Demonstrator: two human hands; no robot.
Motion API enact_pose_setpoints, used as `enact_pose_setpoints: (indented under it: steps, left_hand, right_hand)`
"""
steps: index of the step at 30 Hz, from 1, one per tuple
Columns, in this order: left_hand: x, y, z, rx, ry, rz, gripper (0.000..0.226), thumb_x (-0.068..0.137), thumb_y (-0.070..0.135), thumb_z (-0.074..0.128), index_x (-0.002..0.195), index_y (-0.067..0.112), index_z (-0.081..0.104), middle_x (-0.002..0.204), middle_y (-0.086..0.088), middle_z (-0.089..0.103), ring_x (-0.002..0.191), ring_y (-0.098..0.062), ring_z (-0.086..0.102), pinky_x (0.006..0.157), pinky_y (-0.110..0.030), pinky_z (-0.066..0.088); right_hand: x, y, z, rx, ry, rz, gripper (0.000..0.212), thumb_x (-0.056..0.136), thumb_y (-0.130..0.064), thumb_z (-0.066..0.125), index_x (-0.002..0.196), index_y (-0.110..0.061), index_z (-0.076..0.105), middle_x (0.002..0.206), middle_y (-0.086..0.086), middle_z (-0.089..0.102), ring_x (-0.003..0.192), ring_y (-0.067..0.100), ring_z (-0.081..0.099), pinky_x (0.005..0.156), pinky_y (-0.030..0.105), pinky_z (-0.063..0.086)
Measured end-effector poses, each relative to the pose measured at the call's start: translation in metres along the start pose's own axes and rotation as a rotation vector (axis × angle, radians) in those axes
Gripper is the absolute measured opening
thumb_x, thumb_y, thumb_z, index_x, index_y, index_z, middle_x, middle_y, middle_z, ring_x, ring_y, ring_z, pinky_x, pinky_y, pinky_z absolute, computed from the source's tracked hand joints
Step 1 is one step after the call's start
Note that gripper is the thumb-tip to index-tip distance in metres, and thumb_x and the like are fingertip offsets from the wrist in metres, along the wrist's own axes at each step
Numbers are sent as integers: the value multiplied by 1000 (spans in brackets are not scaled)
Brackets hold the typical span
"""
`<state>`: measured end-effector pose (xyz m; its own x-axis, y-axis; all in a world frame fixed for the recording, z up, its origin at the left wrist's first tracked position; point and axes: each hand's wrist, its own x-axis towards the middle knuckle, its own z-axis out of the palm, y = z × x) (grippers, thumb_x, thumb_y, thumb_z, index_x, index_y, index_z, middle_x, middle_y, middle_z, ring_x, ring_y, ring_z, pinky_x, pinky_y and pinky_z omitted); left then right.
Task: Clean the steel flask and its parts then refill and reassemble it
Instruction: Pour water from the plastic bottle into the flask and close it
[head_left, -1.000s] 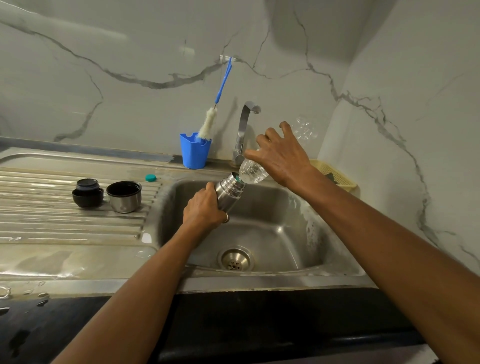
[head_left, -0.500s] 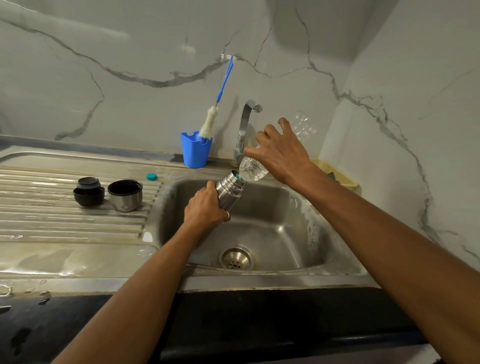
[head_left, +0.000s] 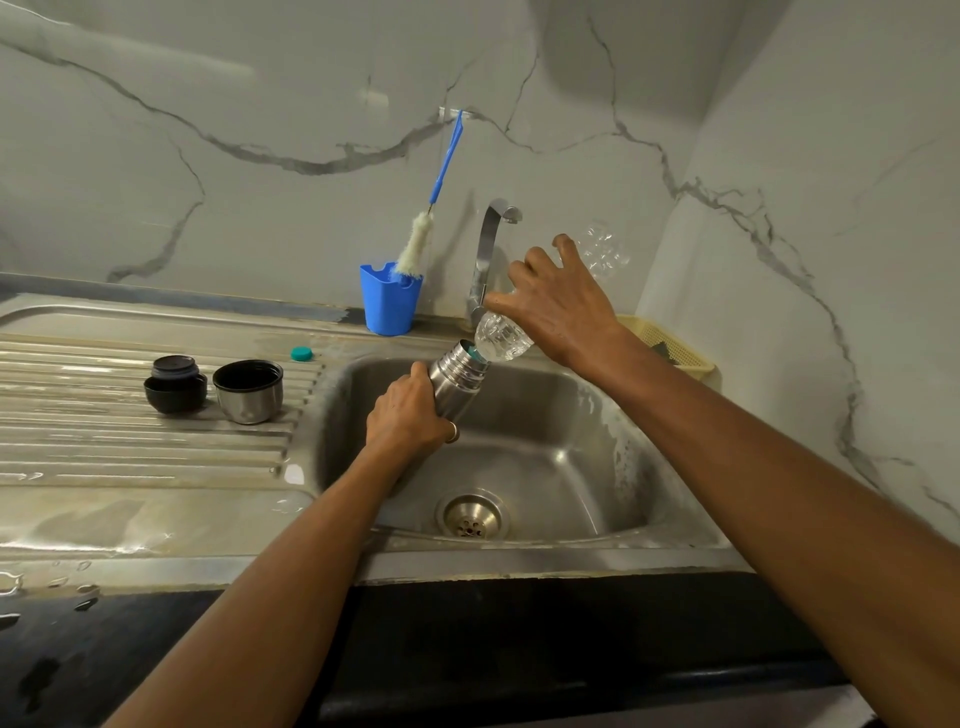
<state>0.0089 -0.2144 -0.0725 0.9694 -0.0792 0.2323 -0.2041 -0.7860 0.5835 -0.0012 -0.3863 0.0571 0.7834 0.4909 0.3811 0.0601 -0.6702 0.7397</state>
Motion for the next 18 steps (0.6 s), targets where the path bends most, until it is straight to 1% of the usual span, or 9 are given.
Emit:
enact_pose_setpoints:
  steps: [5,12,15,18]
  left_hand:
    - [0,1,-1,-6,-3,3,69,72,27,88,125,14,45,115,-7,60,90,-20,53,75,-35,42]
    - [-1,0,0,-8,-5,2,64,72,27,88,117,16,44,109,-4,57,89,-20,53,74,-35,42]
    - [-1,1,-1,-9,-7,-1,62,72,27,87,111,18,40,105,-2,53,89,-20,52,74,-36,41]
    - [-1,1,-1,-12,-6,-1,63,72,27,87,115,16,43,109,-4,57,90,-20,52,74,-35,41]
  right_hand:
    - [1,1,1,-13,-4,-1,46,93,-19,72,133,-32,52,131,12,57,124,33,49,113,57,27]
    - [1,1,-2,-8,-8,2,48,91,-23,75,133,-32,53,137,13,55,128,33,48,113,57,26]
    - [2,1,-3,-13,5,9,48,90,-23,76,132,-32,54,132,11,57,125,33,49,113,57,27]
    - [3,2,-3,-18,5,8,50,90,-24,77,132,-33,53,128,11,58,124,32,49,112,56,28]
